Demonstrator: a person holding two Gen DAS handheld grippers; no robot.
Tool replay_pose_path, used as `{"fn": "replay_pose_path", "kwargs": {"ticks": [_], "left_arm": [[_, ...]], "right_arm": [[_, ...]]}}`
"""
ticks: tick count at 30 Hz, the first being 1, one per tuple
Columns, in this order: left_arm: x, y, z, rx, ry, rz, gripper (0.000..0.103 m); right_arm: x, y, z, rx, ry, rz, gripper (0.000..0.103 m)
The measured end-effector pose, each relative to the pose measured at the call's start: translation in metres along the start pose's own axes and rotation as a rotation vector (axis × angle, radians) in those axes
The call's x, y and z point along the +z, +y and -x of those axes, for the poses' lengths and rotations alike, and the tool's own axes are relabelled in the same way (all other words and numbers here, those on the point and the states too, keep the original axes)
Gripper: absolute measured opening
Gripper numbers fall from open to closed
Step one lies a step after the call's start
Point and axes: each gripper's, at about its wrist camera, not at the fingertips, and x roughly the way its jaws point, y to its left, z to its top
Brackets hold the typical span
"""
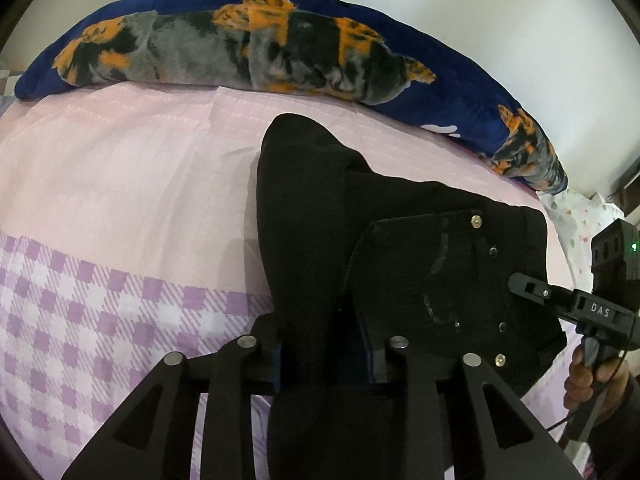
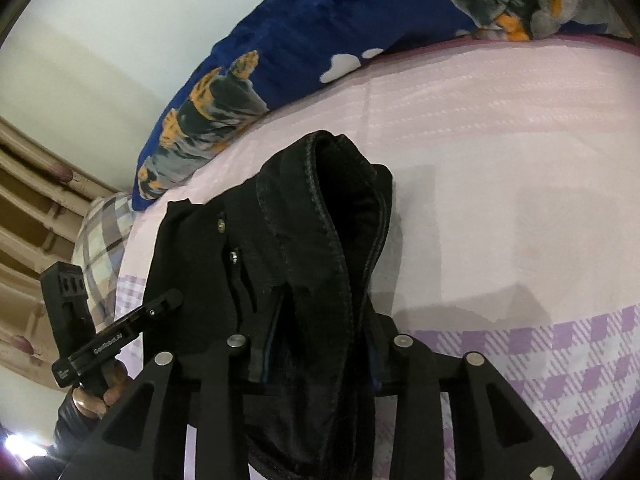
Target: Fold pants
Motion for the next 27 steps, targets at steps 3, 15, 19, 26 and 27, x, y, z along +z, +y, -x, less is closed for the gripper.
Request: {"fn": "replay_pose_path", "kwargs": {"ticks": [3, 15, 19, 26, 27], "left_arm": [[-0.002, 0.003, -0.001, 0.011, -0.007, 0.014, 0.039], [-0.037, -0.007, 0.039, 0.165, -0.057, -0.007, 0.04], [-0.057, -0.015, 0.055, 0.239, -0.079, -0.027, 0.04], [-0.092, -0.033, 0.079, 0.309, -0.117, -0.025, 0.041], [-0.097, -0.035, 0.083, 0.313, -0.122, -0.023, 0.041]], "right_arm": [[-0.001, -0.002, -0.002, -0.012, -0.007, -0.012, 0.039], [-0.039, 0.013, 0.027, -0.129, -0.055, 0.035, 0.052], [-0.058, 0.018, 0.039, -0.192, -0.102, 0.061, 0.054], [-0.083, 0.024, 0.062, -0.255, -0.189, 0.052, 0.063], [-0.09, 0.026, 0.066, -0.268, -0.207, 0.053, 0.063]]}}
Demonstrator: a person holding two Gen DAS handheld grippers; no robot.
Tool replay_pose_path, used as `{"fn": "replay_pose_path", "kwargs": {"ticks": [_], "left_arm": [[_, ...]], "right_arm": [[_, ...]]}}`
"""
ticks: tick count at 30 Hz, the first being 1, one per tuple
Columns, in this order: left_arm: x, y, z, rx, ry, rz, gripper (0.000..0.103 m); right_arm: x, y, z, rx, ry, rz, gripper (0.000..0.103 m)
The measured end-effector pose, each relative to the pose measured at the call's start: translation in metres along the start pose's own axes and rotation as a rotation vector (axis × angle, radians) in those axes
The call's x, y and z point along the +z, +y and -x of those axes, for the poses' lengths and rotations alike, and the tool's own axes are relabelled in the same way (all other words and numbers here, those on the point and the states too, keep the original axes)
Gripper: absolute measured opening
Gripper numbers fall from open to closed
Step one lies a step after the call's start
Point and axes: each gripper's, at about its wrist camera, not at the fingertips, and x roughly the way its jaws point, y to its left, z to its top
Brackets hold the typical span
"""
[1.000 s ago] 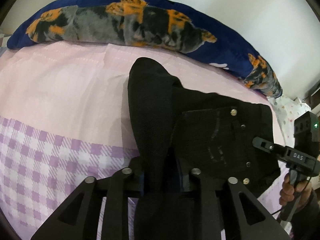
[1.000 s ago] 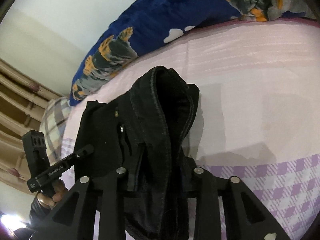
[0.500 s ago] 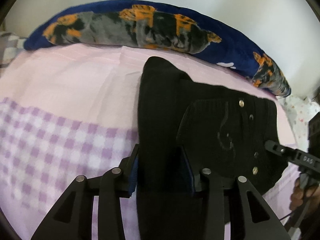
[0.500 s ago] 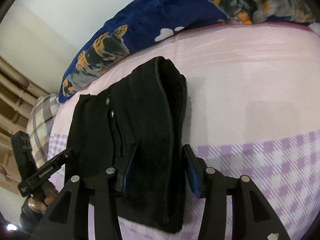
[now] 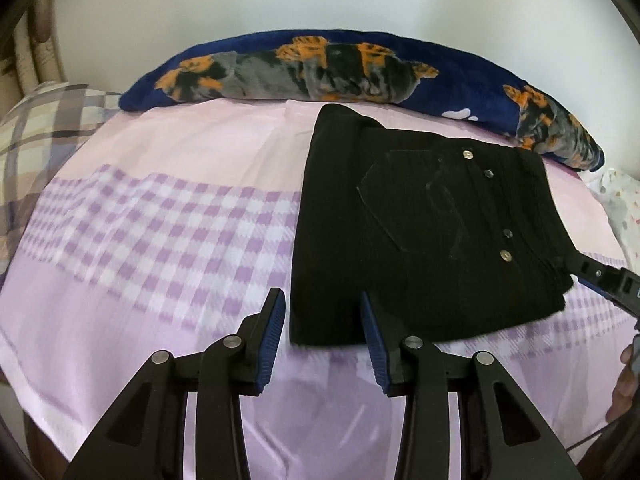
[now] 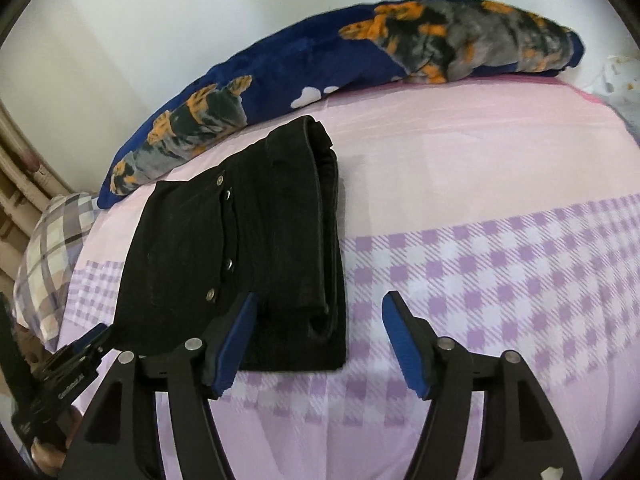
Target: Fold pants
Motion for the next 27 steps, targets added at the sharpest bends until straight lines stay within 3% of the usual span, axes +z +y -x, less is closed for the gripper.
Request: {"fn": "replay_pose_path", "kwargs": {"ticks": [5, 15, 27], "left_arm": [[-0.017, -0.006, 0.019, 0.032, -0.009, 0.0, 0.045], [-0.039, -0.016, 0.043, 0.06, -0.038, -0.001, 0.047], [-0.052, -0.023, 0.064, 0.105, -0.084, -0.033, 0.048]], "right_arm": [[-0.025, 0.008, 0.015, -0.053, -0.044, -0.01, 0.066], [-0.045, 0.046, 0.052, -0.117, -0.15, 0.13, 0.088], [-0.067, 0.063, 0.056, -0.102, -0.173, 0.207, 0.093]]}}
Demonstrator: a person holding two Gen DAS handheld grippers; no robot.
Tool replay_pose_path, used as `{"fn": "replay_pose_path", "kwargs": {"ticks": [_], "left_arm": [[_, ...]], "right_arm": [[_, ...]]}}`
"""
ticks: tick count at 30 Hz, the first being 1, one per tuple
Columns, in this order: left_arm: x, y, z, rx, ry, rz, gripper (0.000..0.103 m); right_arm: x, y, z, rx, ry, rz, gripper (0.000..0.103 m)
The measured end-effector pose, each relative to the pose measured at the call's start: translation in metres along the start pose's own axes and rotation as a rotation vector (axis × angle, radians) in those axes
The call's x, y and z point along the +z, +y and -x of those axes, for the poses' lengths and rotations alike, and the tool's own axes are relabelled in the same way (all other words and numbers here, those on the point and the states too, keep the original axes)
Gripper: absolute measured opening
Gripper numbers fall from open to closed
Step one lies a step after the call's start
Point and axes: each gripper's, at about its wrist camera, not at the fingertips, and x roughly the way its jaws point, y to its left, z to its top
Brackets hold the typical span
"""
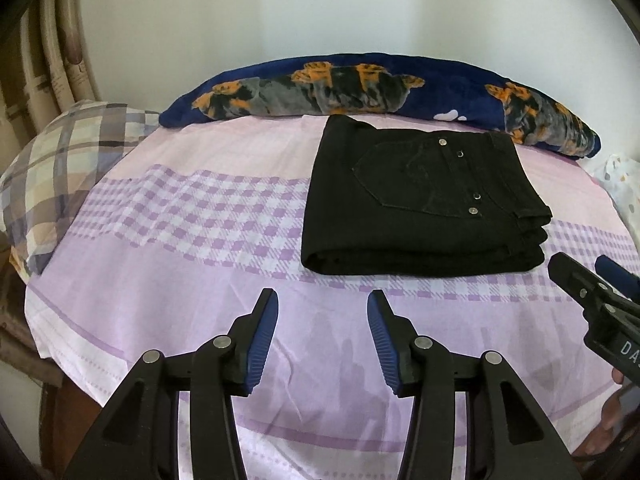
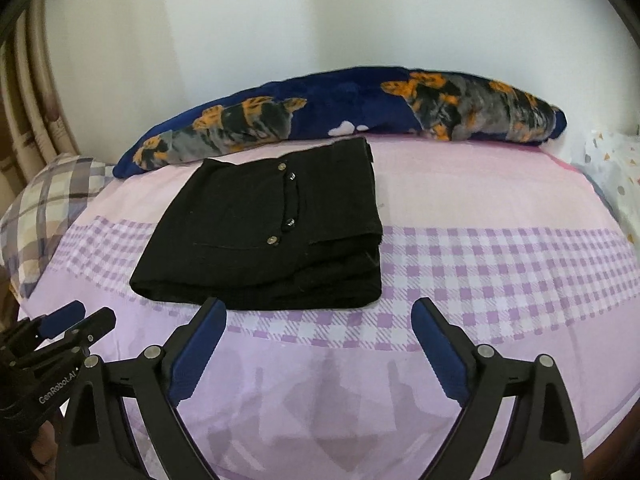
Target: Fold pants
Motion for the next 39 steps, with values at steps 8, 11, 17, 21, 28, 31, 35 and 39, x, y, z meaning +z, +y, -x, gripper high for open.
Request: {"fn": "replay_pose_path", "kwargs": {"ticks": [8, 11, 17, 21, 28, 31, 35, 39], "left_arm": [[-0.0008, 0.0003, 0.0057, 0.005, -0.016, 0.012, 0.048], [-0.0011, -0.0004, 0.0063, 0.008, -0.018, 0.006, 0.048], [-0.0025, -0.0017, 0.007, 0.011, -0.014, 0.009, 0.048], [-0.0032, -0.002, 0.0058, 0.011, -0.013, 0.007, 0.048], [-0.0038, -0.0019, 0.0049, 0.012, -0.012, 0.005, 0.048], [-0.0044, -0.0021, 0.0051, 0.013, -0.011, 0.005, 0.048], [-0.0049, -0.0025, 0.005, 0.013, -0.011, 0.006, 0.048], [-0.0046, -0.0027, 0.0044, 0.008, -0.009, 0.004, 0.048]], "right_arm": [[0.0031, 0.0019, 0.0066, -0.007, -0.029, 0.013, 0.095], [0.0029, 0.0016, 0.0074, -0.006, -0.031, 0.011, 0.095], [0.0025, 0.0022, 0.0077, -0.006, -0.028, 0.006, 0.096], [0.0024, 0.001, 0.0073, -0.009, -0.024, 0.008, 0.096], [0.0024, -0.0004, 0.0036, -0.017, -0.011, 0.015, 0.096], [0.0024, -0.0004, 0.0011, -0.019, -0.005, 0.02, 0.096], [0.0023, 0.0001, 0.0, -0.024, -0.003, 0.025, 0.096], [0.0015, -0.0007, -0.0012, -0.023, 0.002, 0.022, 0.096]]}}
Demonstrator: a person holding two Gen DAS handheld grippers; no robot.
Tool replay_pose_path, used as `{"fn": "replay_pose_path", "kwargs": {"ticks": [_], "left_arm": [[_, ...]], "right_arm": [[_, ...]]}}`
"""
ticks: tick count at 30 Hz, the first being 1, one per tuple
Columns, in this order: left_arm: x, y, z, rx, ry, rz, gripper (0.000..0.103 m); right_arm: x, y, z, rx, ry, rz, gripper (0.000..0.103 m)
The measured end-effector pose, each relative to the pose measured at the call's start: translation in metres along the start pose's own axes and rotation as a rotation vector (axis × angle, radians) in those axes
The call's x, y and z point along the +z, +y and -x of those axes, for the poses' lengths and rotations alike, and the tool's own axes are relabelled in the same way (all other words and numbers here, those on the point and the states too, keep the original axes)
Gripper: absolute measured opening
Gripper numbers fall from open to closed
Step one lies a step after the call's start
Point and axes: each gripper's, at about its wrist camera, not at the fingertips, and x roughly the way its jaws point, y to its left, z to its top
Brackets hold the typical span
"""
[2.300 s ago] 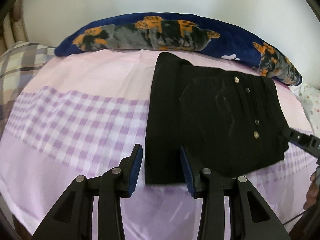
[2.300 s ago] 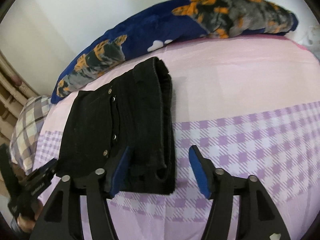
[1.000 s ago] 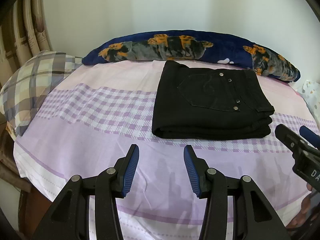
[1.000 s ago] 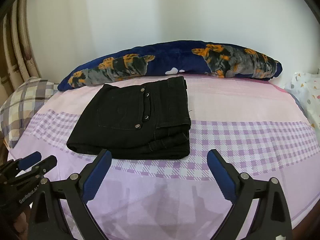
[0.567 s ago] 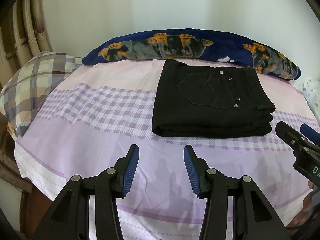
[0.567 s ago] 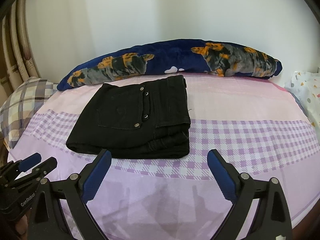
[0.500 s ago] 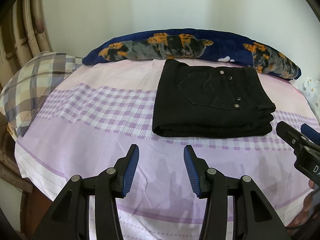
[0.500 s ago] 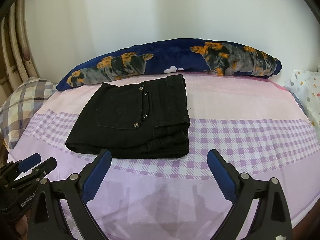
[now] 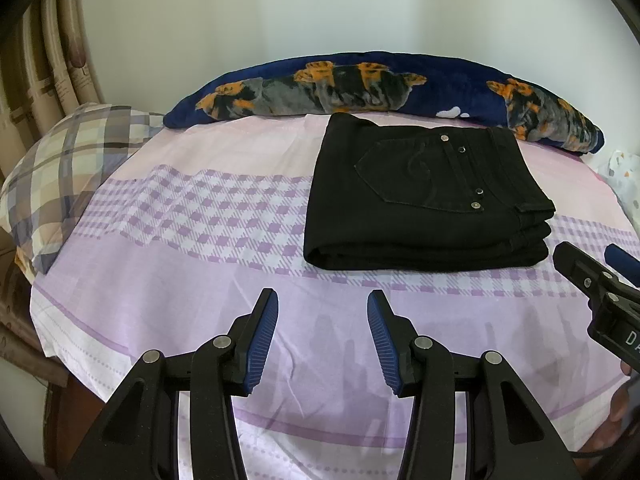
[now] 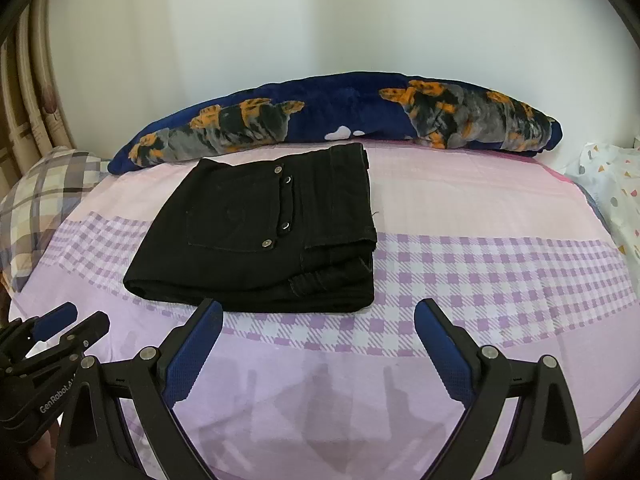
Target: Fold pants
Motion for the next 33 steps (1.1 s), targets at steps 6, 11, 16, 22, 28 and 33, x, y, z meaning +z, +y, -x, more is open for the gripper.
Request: {"fn": "replay_pose_path", "kwargs": {"ticks": [6, 11, 16, 22, 28, 33], "left_arm": [[-0.0022, -0.0004, 0.0001, -0.004, 0.001, -0.009, 0.048], [-0.0032, -0.0005, 0.0007, -0.004, 0.003, -0.008, 0.048], [-0.0019, -0.0016, -0.0004, -0.003, 0.002, -0.01, 0.048], [-0.0017, -0.0024, -0.0008, -0.004, 0.005, -0.011, 0.048], [-0.002, -0.003, -0.0011, -0.005, 0.007, -0.014, 0.048], [-0.0024, -0.003, -0.0007, -0.002, 0.009, -0.015, 0.048]], "right_arm": [[-0.0005, -0.0014, -0.0016, 0.0, 0.005, -0.001, 0.096], [-0.0009, -0.0015, -0.0018, -0.002, 0.005, 0.0, 0.096], [-0.0014, -0.0027, -0.0031, -0.001, 0.011, -0.006, 0.096], [-0.0022, -0.0059, -0.0049, 0.002, 0.017, -0.013, 0.096], [-0.0029, -0.0061, -0.0059, 0.001, 0.024, -0.01, 0.096], [-0.0021, -0.0068, -0.0067, 0.006, 0.023, -0.009, 0.096]]}}
